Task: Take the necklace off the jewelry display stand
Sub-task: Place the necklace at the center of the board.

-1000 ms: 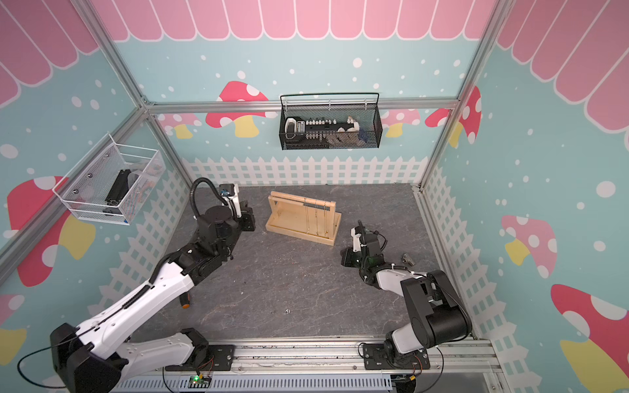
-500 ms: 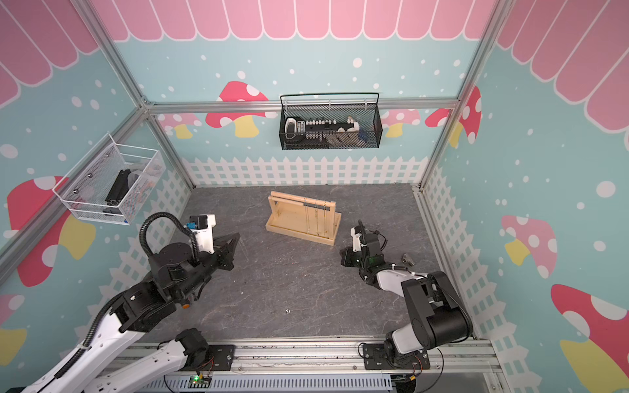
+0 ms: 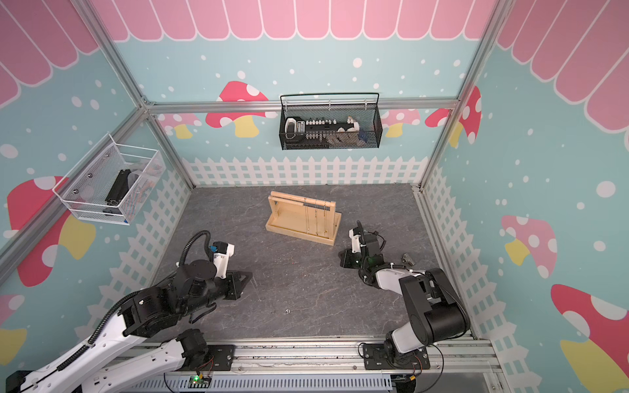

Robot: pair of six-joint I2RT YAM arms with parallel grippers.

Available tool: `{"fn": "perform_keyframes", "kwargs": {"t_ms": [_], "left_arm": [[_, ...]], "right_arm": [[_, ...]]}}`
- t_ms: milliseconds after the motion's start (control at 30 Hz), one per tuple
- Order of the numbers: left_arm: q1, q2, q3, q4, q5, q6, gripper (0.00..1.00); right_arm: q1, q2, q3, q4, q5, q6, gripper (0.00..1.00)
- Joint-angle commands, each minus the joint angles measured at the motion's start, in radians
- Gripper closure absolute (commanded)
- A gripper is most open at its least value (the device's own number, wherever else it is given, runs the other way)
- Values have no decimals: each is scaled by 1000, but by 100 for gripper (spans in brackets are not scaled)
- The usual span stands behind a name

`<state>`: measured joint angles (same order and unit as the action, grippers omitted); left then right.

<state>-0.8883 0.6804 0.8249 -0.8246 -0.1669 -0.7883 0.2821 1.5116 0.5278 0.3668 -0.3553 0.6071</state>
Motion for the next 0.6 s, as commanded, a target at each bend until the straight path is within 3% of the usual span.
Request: {"fn": "perform_keyframes", "kwargs": {"t_ms": [0,567], "left_arm": [[-50,-6,-21,-89,-104,-132,100],[-165,-32,-54,-172,-226,-223,100]], "right_arm": [[-3,18,25,14,-16,5,91],[-3,43,28,38,-39,21,91]]}}
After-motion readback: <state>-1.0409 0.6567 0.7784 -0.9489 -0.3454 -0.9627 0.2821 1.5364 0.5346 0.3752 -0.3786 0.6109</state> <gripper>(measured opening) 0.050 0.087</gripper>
